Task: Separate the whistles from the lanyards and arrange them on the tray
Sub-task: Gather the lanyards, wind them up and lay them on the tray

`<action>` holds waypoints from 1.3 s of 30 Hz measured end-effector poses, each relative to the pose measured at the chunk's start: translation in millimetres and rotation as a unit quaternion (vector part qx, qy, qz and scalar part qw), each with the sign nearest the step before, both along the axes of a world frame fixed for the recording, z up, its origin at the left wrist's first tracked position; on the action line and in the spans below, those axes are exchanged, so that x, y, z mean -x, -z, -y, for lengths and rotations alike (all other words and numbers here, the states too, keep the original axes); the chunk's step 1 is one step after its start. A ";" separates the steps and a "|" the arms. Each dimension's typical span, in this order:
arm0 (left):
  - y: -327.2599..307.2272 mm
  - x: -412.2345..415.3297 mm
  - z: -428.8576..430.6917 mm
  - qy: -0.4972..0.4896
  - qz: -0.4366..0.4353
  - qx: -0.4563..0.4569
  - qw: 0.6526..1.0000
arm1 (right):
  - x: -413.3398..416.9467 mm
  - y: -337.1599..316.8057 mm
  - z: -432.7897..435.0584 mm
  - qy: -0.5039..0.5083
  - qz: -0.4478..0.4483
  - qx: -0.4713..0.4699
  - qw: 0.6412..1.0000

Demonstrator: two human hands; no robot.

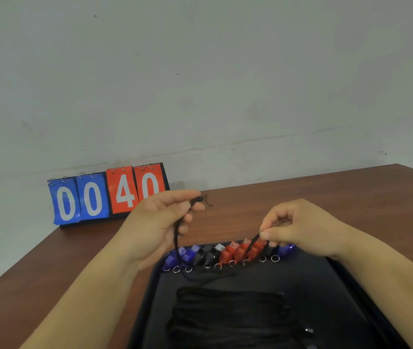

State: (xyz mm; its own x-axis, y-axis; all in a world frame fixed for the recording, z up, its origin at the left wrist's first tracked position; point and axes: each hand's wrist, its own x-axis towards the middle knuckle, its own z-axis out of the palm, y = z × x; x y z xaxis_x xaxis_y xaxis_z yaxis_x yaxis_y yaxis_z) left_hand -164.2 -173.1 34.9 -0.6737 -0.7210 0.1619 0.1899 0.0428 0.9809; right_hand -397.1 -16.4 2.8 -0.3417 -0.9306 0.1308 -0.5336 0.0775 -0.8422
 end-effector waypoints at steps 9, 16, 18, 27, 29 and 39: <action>21.6 -7.8 -17.0 -0.024 0.111 0.235 0.965 | -21.5 -1.2 1.0 -0.056 0.019 0.000 0.998; 28.6 -3.5 -26.9 -0.016 0.157 0.295 0.942 | -38.7 -4.7 -2.1 -0.086 0.024 -0.006 0.996; 30.6 -2.3 -28.9 0.000 0.158 0.284 0.946 | -42.3 -5.8 -3.1 -0.091 0.034 -0.001 0.995; 37.0 2.9 -32.3 -0.008 0.141 0.264 0.954 | -48.9 -4.1 -2.7 -0.097 0.041 0.016 0.994; 37.6 3.4 -32.4 -0.013 0.140 0.262 0.955 | -48.8 -3.0 -2.7 -0.100 0.041 0.025 0.994; 39.1 4.7 -31.3 -0.009 0.137 0.250 0.958 | -49.2 -2.5 -3.5 -0.100 0.019 0.078 0.992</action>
State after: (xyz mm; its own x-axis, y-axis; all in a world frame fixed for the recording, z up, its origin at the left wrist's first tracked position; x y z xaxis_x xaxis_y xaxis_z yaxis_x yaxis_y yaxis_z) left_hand -168.9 -141.8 -4.2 -0.7291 -0.6112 0.3080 -0.0775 0.5208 0.8502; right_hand -348.0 -12.9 5.3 -0.1596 -0.9499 0.2686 -0.4931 -0.1591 -0.8553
